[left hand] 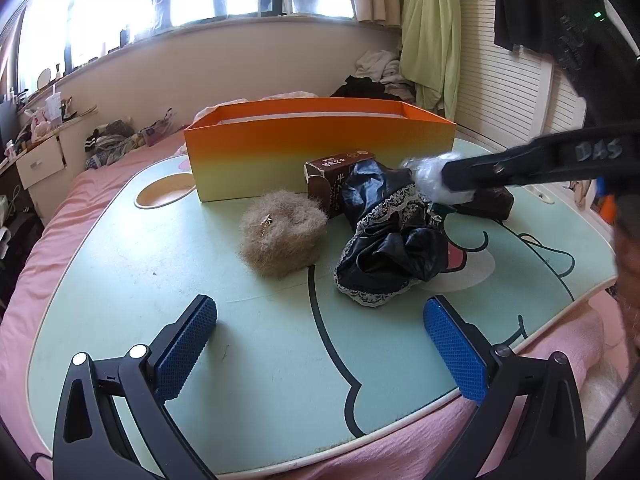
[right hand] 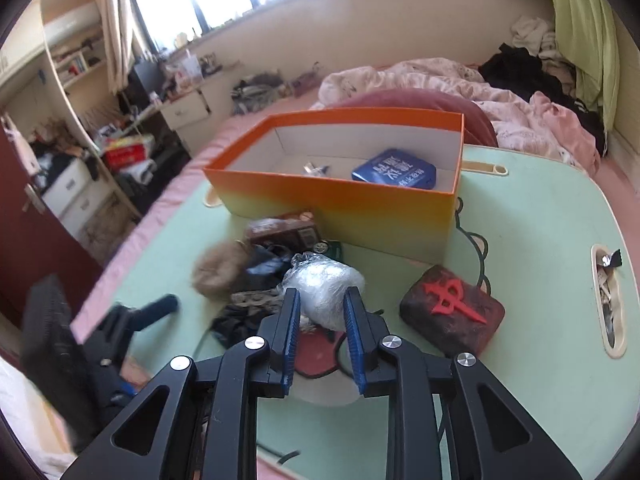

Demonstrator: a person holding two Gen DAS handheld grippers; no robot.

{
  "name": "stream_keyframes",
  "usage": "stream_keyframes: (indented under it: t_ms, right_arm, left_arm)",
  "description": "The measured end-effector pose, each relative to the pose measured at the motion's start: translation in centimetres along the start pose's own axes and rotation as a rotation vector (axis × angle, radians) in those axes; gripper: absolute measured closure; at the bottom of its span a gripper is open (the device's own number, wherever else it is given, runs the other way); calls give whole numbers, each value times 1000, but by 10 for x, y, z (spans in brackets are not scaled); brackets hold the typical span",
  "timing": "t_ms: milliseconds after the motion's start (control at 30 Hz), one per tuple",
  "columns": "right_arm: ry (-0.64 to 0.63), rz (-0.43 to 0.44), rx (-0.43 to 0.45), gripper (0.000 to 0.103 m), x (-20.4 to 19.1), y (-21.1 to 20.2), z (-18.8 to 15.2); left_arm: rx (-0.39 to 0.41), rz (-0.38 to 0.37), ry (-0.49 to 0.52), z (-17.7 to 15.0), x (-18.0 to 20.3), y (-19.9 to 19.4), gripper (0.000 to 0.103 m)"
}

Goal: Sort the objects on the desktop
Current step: 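Grasp the clear plastic bag with the right gripper, place it beside the pouch, then grasp the blue printed tin with the left gripper, set it on the table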

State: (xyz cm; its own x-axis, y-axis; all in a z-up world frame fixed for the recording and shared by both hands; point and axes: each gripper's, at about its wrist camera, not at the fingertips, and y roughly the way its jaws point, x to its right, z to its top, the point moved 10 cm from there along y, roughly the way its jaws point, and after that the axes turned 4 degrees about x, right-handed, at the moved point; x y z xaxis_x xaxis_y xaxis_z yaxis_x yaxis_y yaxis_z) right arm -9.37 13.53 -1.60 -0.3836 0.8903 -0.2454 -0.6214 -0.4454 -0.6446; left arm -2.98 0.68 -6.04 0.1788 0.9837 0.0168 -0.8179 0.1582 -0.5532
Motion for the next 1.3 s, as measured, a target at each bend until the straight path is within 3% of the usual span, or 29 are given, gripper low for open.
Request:
stream_keyframes:
  t_ms: [67,133,200,333,433,467,500,567,700,767,800,833,867,933,1033,1067,1133,1200,1300]
  right_arm:
    - [23,19,51,54,-1,-6,5]
    - [25,48,154,21,-5,-30,10]
    - [-4,19,222,14,-2,-50,6]
    - [-49,-82,161,14,12,-54,-33]
    - [-20,-127,67,14,30,-35,-65]
    - [-45,-155,106,12,31,-35,-64]
    - [-61,-194,105,5,34,-30,-65]
    - [-105,-244,94,1,32,-24,-64]
    - [-113,-245,100,0,28,-21,-64]
    - [-111,-242,104,0,28,-21,-63]
    - [-111,-241,104,0,29,-21,-63]
    - [-112,-241,105,0,29,-21,-63]
    - [-113,-240,105,0,28,-22,-63]
    - [-112,-241,106,0,30,-22,-66]
    - [-112,-240,107,0,30,-22,-69]
    - [-112,-240,107,0,30,-22,-68]
    - [-111,-237,109,0,30,-23,-68]
    - [-111,-234,112,0,30,-24,-68]
    - [-116,-232,116,0,30,-25,-68]
  left_arm:
    - [0,0,0,0,0,0,0]
    - [1,0,0,0,1,0,0]
    - [1,0,0,0,1,0,0]
    - [0,0,0,0,1,0,0]
    - [0,1,1,0,1,0,0]
    - [-3,2,2,-1,0,1,0]
    - [0,6,4,-1,1,0,0]
    - [0,7,2,-2,1,1,0]
    - [2,4,0,-4,0,-1,0]
    - [-8,12,0,-3,0,-3,6]
    - [-24,3,1,-1,1,-5,20]
    - [-40,-22,-5,3,4,-8,35]
    - [-46,-54,-18,11,7,-13,39]
    - [-3,-134,-34,46,19,-30,40]
    - [30,-129,70,104,38,-35,39]
    - [-5,-124,117,126,47,-21,36]
    - [-100,-147,138,148,58,13,19]
    - [-241,-174,114,157,65,57,19]
    - [-441,-114,62,155,58,132,19]
